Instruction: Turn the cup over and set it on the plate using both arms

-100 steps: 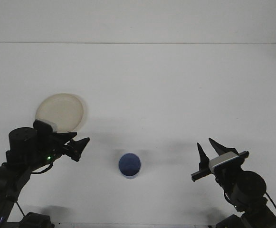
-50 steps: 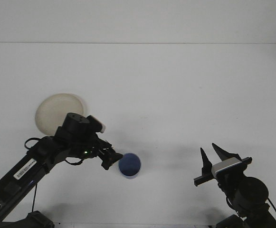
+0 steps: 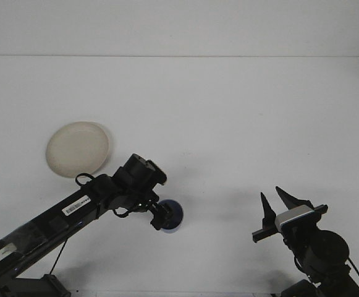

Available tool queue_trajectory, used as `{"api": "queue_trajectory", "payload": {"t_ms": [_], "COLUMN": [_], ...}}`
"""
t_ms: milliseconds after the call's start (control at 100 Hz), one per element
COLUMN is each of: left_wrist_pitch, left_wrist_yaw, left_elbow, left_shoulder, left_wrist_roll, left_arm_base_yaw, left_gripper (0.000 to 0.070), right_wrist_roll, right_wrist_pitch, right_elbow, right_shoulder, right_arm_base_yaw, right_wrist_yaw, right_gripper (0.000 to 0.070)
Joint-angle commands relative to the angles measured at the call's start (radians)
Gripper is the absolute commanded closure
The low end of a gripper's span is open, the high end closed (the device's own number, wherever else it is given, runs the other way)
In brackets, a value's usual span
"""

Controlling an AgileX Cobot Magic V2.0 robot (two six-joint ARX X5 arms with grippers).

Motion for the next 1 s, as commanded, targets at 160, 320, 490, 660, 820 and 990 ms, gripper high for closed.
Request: {"api": "queue_trajectory", "payload": {"t_ms": [160, 320, 490, 660, 820, 990], "left_wrist_pitch": [0.010, 0.011, 0.016, -0.002, -0.072, -0.179], "left_wrist_yaw": [-0.045, -0.061, -0.062, -0.064, -0.078, -0.135], "left_elbow": [0.021, 0.021, 0.022, 0.061, 0.161, 0.299], "left_shoulder": [0.084, 0.113, 0.116, 0.108, 0.086, 0.056], "left_wrist_roll": [0.024, 0.025, 0.027, 0.024, 0.027, 0.066], "left_arm_base_yaw": [-0.029, -0.029, -0.029, -0.019, 0.012, 0.103], "left_gripper": [0.0243, 0.0478, 0.0687, 0.0687, 0.0687, 0.0687], "right_wrist_roll": [0.013, 0.013, 0.013, 0.013, 0.013, 0.013], "right_wrist_pitch": [0.007, 0.007, 0.007, 0.007, 0.004, 0.003], "right_elbow": [0.001, 0.001, 0.001, 0.001, 0.001, 0.001], "right_shoulder": [0.003, 0.003, 0.003, 0.003, 0.003, 0.003], "right_arm_base_yaw": [0.002, 0.002, 0.002, 0.002, 0.002, 0.002], "right_wrist_yaw": [-0.001, -0.001, -0.001, -0.001, 0.000, 0.000], "right_gripper": [0.0424, 0.0424, 0.0424, 0.0424, 0.0424, 0.0424]}}
